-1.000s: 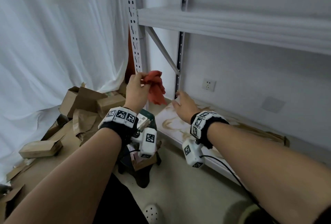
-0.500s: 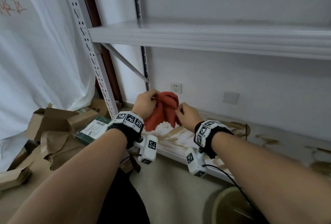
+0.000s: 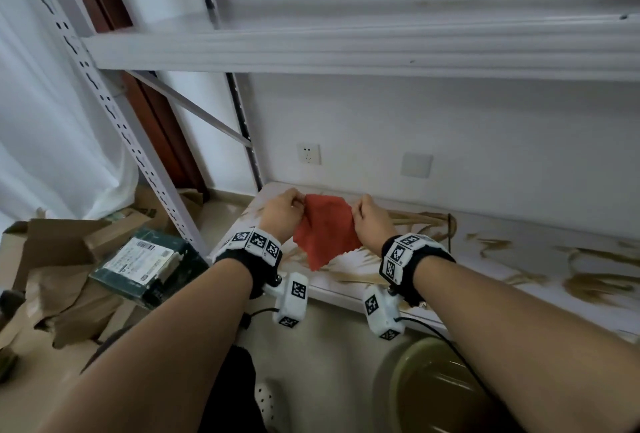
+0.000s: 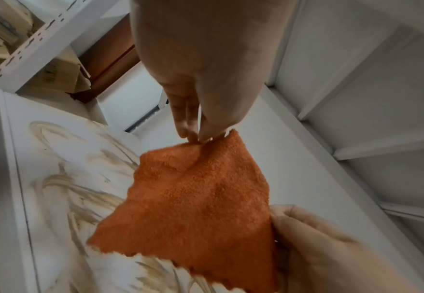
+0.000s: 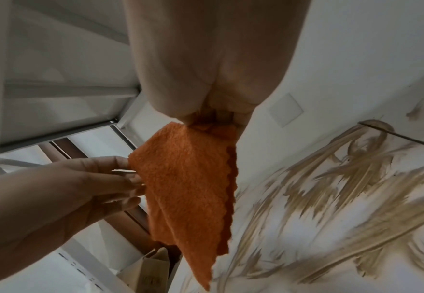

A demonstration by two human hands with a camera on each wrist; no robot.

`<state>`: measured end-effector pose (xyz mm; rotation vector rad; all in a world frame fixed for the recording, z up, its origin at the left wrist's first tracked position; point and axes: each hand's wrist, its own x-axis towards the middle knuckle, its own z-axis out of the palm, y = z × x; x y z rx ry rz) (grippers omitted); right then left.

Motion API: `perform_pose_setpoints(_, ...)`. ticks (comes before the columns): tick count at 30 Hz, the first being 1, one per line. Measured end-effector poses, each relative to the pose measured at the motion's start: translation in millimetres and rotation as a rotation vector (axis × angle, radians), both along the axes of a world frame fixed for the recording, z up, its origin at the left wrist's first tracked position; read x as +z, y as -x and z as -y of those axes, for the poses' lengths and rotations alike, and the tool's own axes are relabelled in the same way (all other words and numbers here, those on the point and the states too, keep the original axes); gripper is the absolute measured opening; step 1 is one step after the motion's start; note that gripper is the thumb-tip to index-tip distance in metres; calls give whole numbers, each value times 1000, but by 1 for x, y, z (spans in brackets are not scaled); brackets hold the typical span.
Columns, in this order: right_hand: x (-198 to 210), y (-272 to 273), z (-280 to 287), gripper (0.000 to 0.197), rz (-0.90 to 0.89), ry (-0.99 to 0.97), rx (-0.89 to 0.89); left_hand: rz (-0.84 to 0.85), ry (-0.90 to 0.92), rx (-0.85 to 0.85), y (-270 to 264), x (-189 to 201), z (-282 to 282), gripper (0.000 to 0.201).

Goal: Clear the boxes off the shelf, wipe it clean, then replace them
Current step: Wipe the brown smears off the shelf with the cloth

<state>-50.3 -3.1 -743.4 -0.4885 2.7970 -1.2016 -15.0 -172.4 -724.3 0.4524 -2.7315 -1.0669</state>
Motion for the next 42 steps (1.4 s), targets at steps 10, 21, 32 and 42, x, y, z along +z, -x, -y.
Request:
perform_pose_setpoints(10, -51, 33, 32, 11, 68, -52, 60, 227, 4, -165, 24, -71, 43, 35)
perform_pose_setpoints(21, -83, 46, 55, 9, 65, -46, 188, 315, 103, -202, 49, -121, 48, 19)
perform_pose_setpoints(32, -121, 60, 24, 15, -7, -94, 95, 371, -523, 57, 58, -130, 47, 17)
perform_pose_setpoints(42, -136, 52, 51, 37, 237, -122, 211, 460, -715, -158, 58, -115, 34, 10)
